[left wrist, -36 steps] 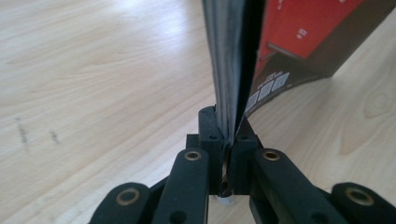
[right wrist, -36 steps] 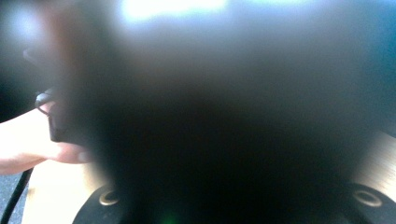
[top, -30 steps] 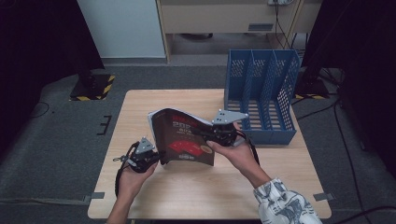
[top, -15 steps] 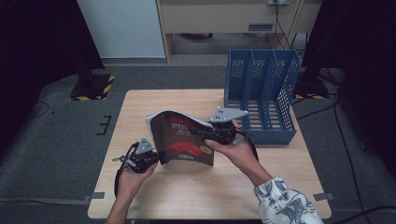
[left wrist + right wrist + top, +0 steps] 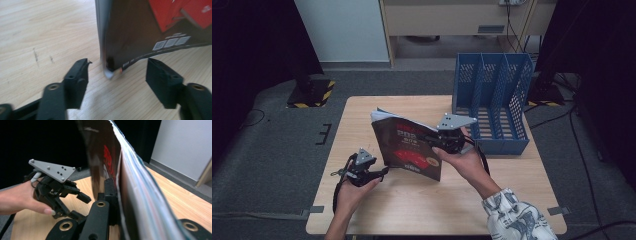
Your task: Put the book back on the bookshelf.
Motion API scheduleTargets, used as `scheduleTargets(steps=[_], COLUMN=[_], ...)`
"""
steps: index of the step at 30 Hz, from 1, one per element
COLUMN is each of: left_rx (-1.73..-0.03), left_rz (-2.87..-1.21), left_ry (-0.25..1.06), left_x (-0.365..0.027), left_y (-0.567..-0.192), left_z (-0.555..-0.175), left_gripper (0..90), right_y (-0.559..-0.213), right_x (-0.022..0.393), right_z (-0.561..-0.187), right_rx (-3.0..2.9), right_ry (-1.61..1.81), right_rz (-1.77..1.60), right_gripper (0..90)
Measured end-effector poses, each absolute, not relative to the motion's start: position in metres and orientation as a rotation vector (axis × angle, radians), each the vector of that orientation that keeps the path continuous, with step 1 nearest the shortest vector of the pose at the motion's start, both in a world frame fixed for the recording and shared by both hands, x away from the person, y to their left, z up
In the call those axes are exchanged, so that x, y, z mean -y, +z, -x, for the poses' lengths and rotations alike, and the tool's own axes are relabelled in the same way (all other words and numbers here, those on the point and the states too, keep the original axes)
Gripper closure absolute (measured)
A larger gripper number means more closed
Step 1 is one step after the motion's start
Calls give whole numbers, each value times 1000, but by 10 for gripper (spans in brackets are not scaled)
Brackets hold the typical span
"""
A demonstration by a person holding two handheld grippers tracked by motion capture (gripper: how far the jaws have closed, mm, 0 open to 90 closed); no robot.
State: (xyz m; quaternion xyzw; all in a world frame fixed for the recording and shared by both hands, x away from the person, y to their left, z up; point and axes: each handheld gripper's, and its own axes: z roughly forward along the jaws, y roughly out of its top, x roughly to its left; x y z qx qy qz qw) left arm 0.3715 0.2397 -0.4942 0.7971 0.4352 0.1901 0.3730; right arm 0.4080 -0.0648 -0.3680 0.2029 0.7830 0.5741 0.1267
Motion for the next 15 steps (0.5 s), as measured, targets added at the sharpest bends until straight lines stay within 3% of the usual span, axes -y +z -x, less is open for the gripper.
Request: scheduleTargets(steps=[11, 15], left_rx=[-1253, -1283], left_rz=[-2071, -2065], left_ry=[501, 488], left_x=[-244, -247], left_y=[-507, -511], left_z=[-376, -376], left_gripper=[64, 57], right_y=[-355, -351], right_x=[60, 60], right_z=[-413, -415], right_rx=[-2265, -2258], right_ry=[1638, 1635], right_rz=[-654, -667], right_gripper=[871, 871])
